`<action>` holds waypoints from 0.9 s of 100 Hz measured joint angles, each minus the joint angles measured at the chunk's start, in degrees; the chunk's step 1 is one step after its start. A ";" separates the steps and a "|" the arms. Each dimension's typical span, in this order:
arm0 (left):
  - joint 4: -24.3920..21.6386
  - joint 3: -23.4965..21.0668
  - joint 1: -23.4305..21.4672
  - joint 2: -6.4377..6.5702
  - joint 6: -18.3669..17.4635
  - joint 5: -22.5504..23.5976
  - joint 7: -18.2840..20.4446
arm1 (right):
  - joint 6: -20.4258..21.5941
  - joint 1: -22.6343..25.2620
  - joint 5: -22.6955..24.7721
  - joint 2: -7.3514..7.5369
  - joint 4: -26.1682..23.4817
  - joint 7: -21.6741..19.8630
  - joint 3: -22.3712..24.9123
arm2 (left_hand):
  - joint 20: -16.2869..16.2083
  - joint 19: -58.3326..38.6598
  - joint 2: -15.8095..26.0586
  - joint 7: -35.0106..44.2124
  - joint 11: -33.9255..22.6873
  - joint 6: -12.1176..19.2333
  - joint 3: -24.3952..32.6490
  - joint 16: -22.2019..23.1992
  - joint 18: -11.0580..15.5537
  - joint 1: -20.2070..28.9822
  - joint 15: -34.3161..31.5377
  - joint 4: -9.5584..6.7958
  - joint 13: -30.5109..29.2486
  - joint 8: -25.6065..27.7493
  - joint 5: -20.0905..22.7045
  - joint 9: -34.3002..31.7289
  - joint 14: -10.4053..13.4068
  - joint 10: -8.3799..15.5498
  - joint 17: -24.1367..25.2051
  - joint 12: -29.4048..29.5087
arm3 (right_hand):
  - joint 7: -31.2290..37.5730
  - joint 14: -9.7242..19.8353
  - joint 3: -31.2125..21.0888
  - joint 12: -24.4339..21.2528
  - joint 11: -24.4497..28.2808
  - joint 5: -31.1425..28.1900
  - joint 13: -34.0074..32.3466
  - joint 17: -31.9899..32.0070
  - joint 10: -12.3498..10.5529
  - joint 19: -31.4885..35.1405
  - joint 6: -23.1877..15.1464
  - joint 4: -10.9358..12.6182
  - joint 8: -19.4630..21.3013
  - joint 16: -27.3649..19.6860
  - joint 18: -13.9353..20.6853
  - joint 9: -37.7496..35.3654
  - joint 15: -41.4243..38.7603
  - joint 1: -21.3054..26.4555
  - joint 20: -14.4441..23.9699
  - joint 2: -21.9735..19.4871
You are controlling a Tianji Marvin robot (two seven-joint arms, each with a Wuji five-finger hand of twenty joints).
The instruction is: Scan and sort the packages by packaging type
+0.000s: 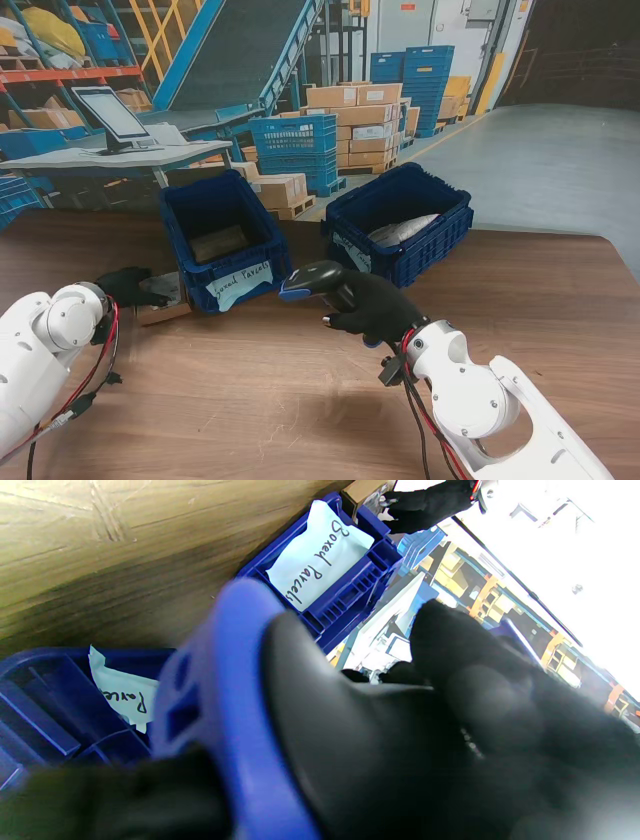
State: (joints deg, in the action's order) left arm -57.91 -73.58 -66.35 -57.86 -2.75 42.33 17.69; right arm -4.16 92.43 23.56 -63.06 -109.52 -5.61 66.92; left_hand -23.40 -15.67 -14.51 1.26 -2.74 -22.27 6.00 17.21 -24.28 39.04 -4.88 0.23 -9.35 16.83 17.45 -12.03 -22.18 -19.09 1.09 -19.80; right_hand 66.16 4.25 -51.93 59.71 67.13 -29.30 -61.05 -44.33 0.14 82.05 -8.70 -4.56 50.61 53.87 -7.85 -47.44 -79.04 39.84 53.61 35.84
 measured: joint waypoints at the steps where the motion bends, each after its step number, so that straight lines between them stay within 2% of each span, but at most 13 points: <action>1: 0.08 0.11 0.08 0.02 -0.03 0.06 0.00 | 0.00 0.00 -0.01 0.00 0.00 -0.01 0.00 | 0.00 0.04 -0.46 0.00 0.00 0.00 0.01 -0.05 0.00 0.01 0.10 0.00 0.12 0.00 -0.08 0.00 0.02 0.00 0.02 0.00 | 0.00 0.00 0.00 0.00 0.00 0.00 0.00 0.00 0.00 0.00 0.00 0.00 0.00 0.00 0.00 0.00 0.00 0.00 0.00 0.00; 23: 0.89 1.51 1.15 0.37 -0.20 1.97 1.31 | 0.00 0.00 -0.09 0.03 0.05 -0.25 0.02 | 0.10 1.36 -1.67 -0.77 0.76 -0.17 0.02 -0.58 0.00 0.04 0.52 0.00 0.48 -0.65 -3.44 3.00 0.05 0.03 0.49 0.17 | -0.01 0.00 0.00 0.00 0.00 0.00 0.00 0.00 0.00 0.00 0.00 0.00 0.00 0.00 0.00 0.00 0.00 0.00 0.00 0.00; 28: 0.85 1.68 1.33 0.52 -0.11 2.15 2.74 | 0.03 -0.03 -0.09 0.04 0.10 -0.31 0.01 | 0.12 1.40 -1.64 -1.56 0.84 -0.21 -0.53 -0.64 0.00 -1.36 0.58 0.05 0.48 -1.44 -3.57 3.53 0.05 0.06 0.79 0.19 | -0.01 0.00 0.00 0.00 0.00 0.00 0.00 0.00 0.00 0.00 0.00 0.00 0.00 0.00 0.00 0.00 0.00 0.00 0.00 0.00; 36: 0.45 2.02 1.70 0.95 -0.10 2.53 6.60 | 0.13 -0.13 -0.08 0.06 0.23 -0.37 -0.03 | 0.43 2.05 -1.45 -4.42 1.15 -1.18 0.04 -0.79 0.00 -0.60 0.83 0.20 1.88 -2.17 -8.07 4.22 0.08 0.09 1.04 0.76 | -0.01 0.00 0.00 0.00 0.00 0.00 0.00 0.00 0.00 0.00 0.00 0.00 0.00 0.00 0.00 0.00 0.00 0.00 0.00 0.00; 37: 0.37 2.05 1.75 1.01 -0.10 2.55 7.05 | 0.14 -0.15 -0.08 0.07 0.25 -0.37 -0.04 | 0.59 2.06 -1.46 -4.85 1.15 -1.29 0.04 -0.84 0.00 -0.60 0.83 0.68 1.88 -2.30 -8.19 4.22 0.08 0.09 1.06 0.77 | -0.01 0.00 0.00 0.00 0.00 0.00 0.00 0.00 0.00 0.00 0.00 0.00 0.00 0.00 0.00 0.00 0.00 0.00 0.00 0.00; 41: 0.14 2.13 1.94 1.22 -0.17 2.58 8.00 | 0.19 -0.23 -0.07 0.08 0.32 -0.40 -0.08 | 0.71 2.08 -1.48 -4.94 1.15 -1.34 0.04 -1.01 0.00 -0.60 0.83 0.69 1.88 -2.31 -8.13 4.22 0.08 0.09 1.13 0.79 | -0.01 0.00 0.00 0.00 0.00 0.00 0.00 0.01 0.00 0.00 0.00 0.00 0.00 0.00 0.00 0.00 0.00 0.00 0.00 0.00; 49: 0.10 2.18 2.11 1.42 -0.53 2.58 7.77 | 0.29 -0.36 -0.03 0.10 0.45 -0.50 -0.10 | 0.74 2.72 -1.48 -2.85 1.16 -1.34 0.04 -1.32 0.00 -0.60 0.83 0.69 1.88 -2.30 -7.13 4.22 0.08 0.09 1.39 1.16 | -0.01 0.00 0.00 0.00 0.00 0.00 0.00 0.02 0.00 0.00 0.00 0.00 0.00 0.00 0.00 0.00 0.00 0.00 0.00 0.00; 62: 0.10 2.57 2.16 1.61 -0.58 2.96 7.82 | 0.33 -0.46 -0.03 0.12 0.52 -0.53 -0.09 | 0.76 2.75 -1.48 -2.76 1.16 -1.34 -0.19 -1.40 0.00 -0.60 0.83 0.69 1.88 -2.30 -7.96 4.22 0.08 0.10 1.40 1.47 | -0.01 0.00 0.00 0.00 0.00 0.00 0.00 0.02 0.00 0.00 0.00 0.00 0.00 0.00 0.00 0.00 0.00 0.00 0.00 0.00; 81: 0.44 6.42 3.70 2.23 0.29 4.97 7.68 | 0.33 -0.21 -0.05 0.12 0.44 -0.43 0.30 | 0.77 2.76 -1.48 -4.56 1.16 -3.74 -0.19 -1.45 0.00 -0.60 0.83 0.69 1.88 -2.97 -8.14 4.22 0.08 0.06 1.40 1.61 | -0.01 0.00 0.00 0.00 0.00 0.00 0.00 0.02 0.00 0.00 0.00 0.00 0.00 0.00 0.00 0.00 0.00 0.00 0.00 0.00; 90: 1.23 8.32 4.53 2.25 0.54 6.13 6.36 | 0.29 0.19 -0.05 0.12 0.16 -0.59 0.73 | 0.77 2.76 -1.78 -4.45 1.16 -4.33 -0.19 -1.45 0.00 -0.60 0.83 0.69 1.88 -2.93 -8.14 4.22 0.08 -0.25 1.27 1.62 | -0.01 0.00 0.00 0.00 0.00 0.00 0.00 0.02 0.00 0.00 0.00 0.00 0.00 0.00 0.00 0.00 0.00 0.00 0.00 0.00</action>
State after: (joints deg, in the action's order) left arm -56.67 -65.27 -61.82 -55.61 -2.21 48.45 24.05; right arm -3.87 92.62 23.51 -62.94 -109.36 -6.20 67.65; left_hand -22.63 -12.91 -16.29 -3.19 -1.58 -26.60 5.81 15.76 -24.28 38.44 -4.05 0.92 -7.47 13.90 9.31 -7.81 -22.10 -19.34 2.36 -18.18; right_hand 66.15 4.25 -51.93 59.71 67.13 -29.30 -61.05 -44.31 0.14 82.05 -8.69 -4.56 50.61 53.87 -7.85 -47.44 -79.04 39.84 53.61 35.84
